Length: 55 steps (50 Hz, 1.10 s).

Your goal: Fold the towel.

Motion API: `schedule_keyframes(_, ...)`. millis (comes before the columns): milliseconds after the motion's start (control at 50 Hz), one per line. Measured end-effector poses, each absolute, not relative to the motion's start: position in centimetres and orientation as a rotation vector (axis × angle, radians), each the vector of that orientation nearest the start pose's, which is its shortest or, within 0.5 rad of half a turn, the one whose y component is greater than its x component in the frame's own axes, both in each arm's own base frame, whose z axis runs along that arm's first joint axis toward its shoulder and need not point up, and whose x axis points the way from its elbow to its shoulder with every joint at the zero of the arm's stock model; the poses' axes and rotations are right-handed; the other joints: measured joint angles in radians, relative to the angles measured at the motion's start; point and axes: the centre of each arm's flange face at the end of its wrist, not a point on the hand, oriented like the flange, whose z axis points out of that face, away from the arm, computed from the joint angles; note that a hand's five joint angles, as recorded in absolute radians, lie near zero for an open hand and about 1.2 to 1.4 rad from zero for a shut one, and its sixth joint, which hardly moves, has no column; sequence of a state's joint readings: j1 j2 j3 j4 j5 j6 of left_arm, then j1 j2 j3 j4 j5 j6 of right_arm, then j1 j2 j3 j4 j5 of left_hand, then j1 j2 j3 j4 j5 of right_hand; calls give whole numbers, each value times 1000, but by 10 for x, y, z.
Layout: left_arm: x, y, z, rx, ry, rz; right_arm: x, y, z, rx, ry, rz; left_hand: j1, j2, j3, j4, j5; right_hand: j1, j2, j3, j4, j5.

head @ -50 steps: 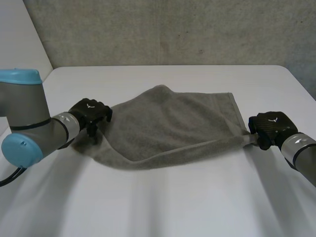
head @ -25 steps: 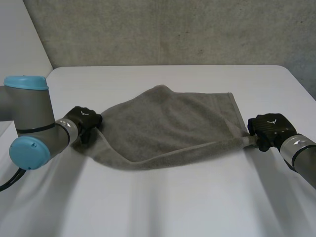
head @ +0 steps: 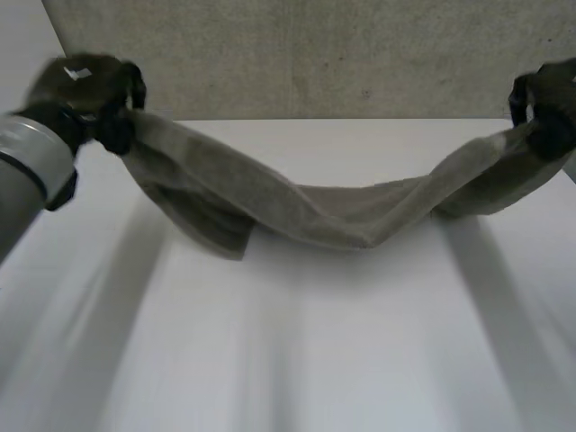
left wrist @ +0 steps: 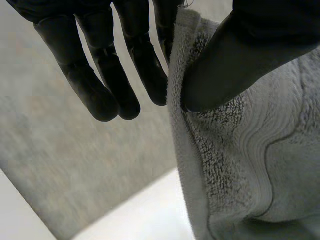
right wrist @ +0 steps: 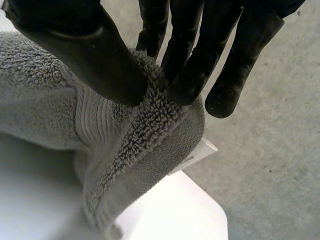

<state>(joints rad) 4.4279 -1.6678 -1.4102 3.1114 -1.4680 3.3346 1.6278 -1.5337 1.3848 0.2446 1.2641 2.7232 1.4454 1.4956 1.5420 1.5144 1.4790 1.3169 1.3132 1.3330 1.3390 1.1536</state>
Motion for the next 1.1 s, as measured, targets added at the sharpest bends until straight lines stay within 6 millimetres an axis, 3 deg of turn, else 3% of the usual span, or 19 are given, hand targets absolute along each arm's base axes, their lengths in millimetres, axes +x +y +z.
schedule_keyframes(40,-223,-267,337,607,2181,-2407,176,-283,348,-902,2187,-2105,0,0,0,0,0,0,0,0,0,0)
schedule_keyframes(120,-218,-255,342,562,2194,-2437,176,-277,360,-1025,2232,-2059,0,0,0,0,-1,0,0,0,0,0)
schedule_keyframes(240,-217,-253,325,562,2262,-2379,178,-285,351,-1199,2300,-1974,0,0,0,0,-1,0,0,0,0,0)
schedule_keyframes(300,-220,-264,307,575,2317,-2315,180,-298,334,-1243,2335,-1905,0,0,0,0,0,0,0,0,0,0)
schedule_keyframes(400,-230,-298,271,603,2394,-2211,191,-323,302,-1278,2362,-1811,0,0,0,0,-1,0,0,0,0,0)
schedule_keyframes(480,-241,-328,264,618,2369,-2230,207,-351,292,-1284,2326,-1895,0,0,1,0,0,0,0,0,0,0)
schedule_keyframes(540,-249,-351,280,608,2282,-2328,221,-373,295,-1267,2236,-2068,0,0,1,0,0,0,0,0,0,0)
schedule_keyframes(600,-256,-372,320,559,2102,-2529,238,-394,313,-1201,2034,-2359,0,0,1,0,0,0,0,0,0,0)
schedule_keyframes(660,-257,-382,372,459,1879,-2781,250,-406,347,-1038,1721,-2685,0,0,2,0,0,1,0,0,0,0)
schedule_keyframes(700,-254,-384,402,386,1754,-2933,253,-403,375,-889,1486,-2849,0,0,2,0,0,1,0,0,0,0)
schedule_keyframes(760,-249,-383,429,294,1645,-3100,250,-390,406,-714,1226,-2955,0,0,2,0,0,2,0,0,0,0)
schedule_keyframes(820,-244,-385,437,230,1626,-3185,246,-380,416,-628,1127,-2953,0,0,2,0,5,4,0,0,0,0)
schedule_keyframes(860,-239,-387,434,195,1649,-3203,242,-376,414,-606,1136,-2926,0,0,2,0,5,4,0,0,0,0)
schedule_keyframes(940,-229,-396,406,161,1779,-3145,236,-375,388,-624,1307,-2811,0,0,2,0,5,4,0,0,0,0)
schedule_keyframes(1100,-219,-401,314,283,2120,-2931,227,-371,305,-782,1694,-2491,0,0,2,0,5,4,0,0,0,0)
